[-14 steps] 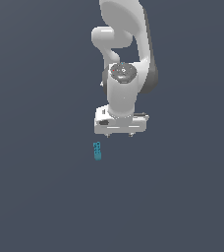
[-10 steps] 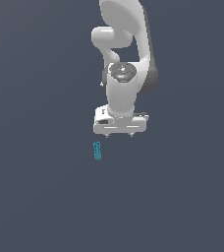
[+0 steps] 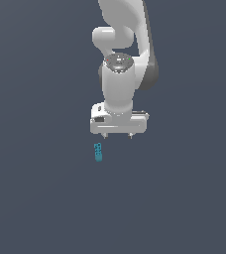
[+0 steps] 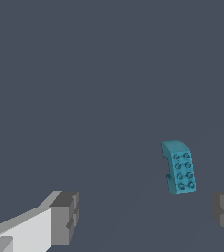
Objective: Pick up the object and move it to a goal position.
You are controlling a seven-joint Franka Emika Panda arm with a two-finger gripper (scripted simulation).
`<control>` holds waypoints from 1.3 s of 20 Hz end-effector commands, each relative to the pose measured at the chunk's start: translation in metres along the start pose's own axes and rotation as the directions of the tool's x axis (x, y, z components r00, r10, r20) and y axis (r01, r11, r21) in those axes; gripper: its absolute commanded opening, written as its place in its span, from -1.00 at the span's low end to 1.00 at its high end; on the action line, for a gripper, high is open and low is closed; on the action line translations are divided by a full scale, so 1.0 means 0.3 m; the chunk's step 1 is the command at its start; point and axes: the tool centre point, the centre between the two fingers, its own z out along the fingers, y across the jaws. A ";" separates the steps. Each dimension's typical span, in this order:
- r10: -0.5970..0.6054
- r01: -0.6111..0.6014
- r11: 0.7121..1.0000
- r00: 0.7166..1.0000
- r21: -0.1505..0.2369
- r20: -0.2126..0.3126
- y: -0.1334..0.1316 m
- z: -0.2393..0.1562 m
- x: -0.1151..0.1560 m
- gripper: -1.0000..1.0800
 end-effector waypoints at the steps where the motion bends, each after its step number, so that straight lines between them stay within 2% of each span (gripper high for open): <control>1: -0.004 0.004 1.000 1.000 -0.001 0.003 0.009 0.013 -0.002 0.92; 7: -0.031 0.031 0.999 0.999 -0.007 0.014 0.081 0.089 -0.010 0.92; 17: -0.109 0.110 0.994 0.993 -0.014 0.047 0.271 0.297 -0.062 0.92; 26: -0.128 0.129 0.992 0.990 -0.014 0.057 0.320 0.352 -0.084 0.92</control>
